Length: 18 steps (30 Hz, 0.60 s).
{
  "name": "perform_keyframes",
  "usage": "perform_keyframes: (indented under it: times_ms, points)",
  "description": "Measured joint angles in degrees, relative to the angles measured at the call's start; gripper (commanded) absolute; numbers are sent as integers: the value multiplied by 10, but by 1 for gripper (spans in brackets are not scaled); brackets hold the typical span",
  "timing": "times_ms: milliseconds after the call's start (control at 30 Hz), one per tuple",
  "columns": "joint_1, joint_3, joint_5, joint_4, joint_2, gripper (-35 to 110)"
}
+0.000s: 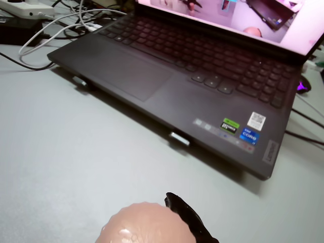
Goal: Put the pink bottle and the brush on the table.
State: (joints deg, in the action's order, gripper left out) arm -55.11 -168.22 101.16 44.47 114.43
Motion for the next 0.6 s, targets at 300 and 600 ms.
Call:
perform_keyframes:
  times_ms: [300, 600]
  points:
    - [0, 0, 26, -41, 61, 71]
    - [0, 37, 35, -90, 79, 71]
